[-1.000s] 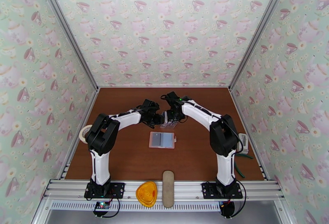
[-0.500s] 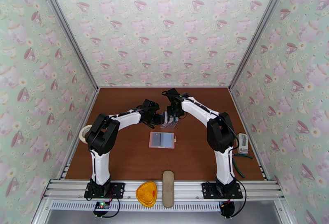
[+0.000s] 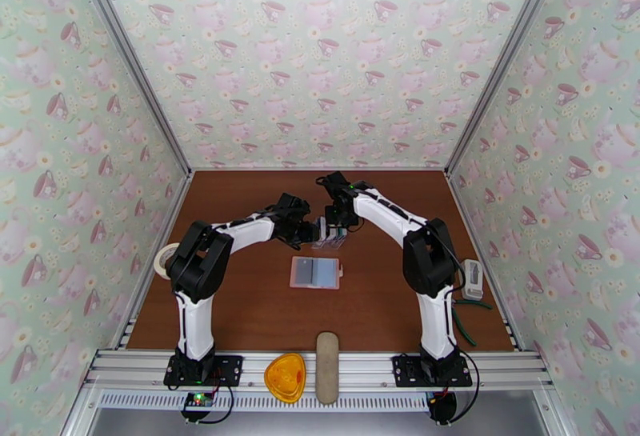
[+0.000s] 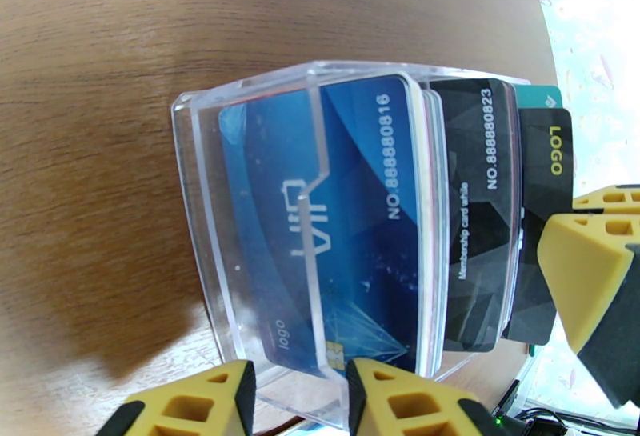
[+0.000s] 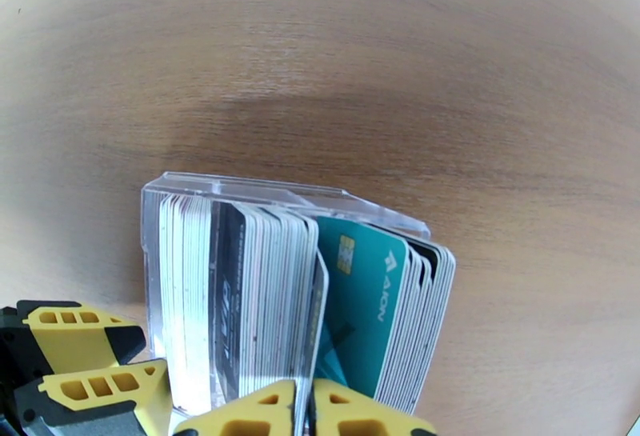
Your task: Put the credit cards into the card holder
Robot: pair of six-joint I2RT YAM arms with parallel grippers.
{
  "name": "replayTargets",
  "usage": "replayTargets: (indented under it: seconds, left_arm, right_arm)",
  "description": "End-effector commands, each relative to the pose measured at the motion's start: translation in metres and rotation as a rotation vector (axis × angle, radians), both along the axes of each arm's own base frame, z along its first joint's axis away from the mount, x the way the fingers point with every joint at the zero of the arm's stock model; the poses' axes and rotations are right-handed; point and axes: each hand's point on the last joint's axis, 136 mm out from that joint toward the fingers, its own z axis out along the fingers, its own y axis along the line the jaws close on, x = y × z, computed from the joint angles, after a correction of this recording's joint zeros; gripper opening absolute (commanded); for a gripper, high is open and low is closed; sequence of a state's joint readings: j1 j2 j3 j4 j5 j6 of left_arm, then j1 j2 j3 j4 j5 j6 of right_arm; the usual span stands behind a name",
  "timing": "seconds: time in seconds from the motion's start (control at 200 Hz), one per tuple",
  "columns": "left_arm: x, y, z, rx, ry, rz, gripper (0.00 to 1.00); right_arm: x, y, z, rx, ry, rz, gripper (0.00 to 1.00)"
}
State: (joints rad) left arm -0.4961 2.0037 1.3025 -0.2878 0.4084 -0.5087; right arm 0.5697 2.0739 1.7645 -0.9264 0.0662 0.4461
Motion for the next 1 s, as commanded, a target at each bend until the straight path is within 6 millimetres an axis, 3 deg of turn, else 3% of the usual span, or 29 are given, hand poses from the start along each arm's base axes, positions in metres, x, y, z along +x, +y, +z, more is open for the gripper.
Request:
replayTargets:
  seconds: [0.0, 0.215, 0.431, 0.796, 0.997]
  left_arm:
    - [-0.006, 0.013, -0.015, 0.052, 0.058, 0.023, 0.37]
    - [-0.005, 0.013, -0.014, 0.051, 0.055, 0.025, 0.37]
    - [0.0, 0.013, -0.006, 0.059, 0.039, 0.023, 0.37]
    - [0.017, 0.02, 0.043, 0.09, -0.052, 0.037, 0.37]
    - [0.005, 0.035, 0.06, 0.121, -0.082, 0.054, 0.38]
  right_arm:
    - [-0.003, -0.001, 0.006, 0.016, 0.006, -0.055, 0.05]
    - [-0.004, -0.005, 0.013, 0.018, -0.008, -0.097, 0.0]
    - [-0.001, -0.015, 0.055, 0.028, -0.102, -0.128, 0.0]
    - [-0.021, -0.032, 0.106, 0.066, -0.19, -0.128, 0.0]
    - [-0.044, -0.018, 0.117, 0.252, -0.225, -0.078, 0.0]
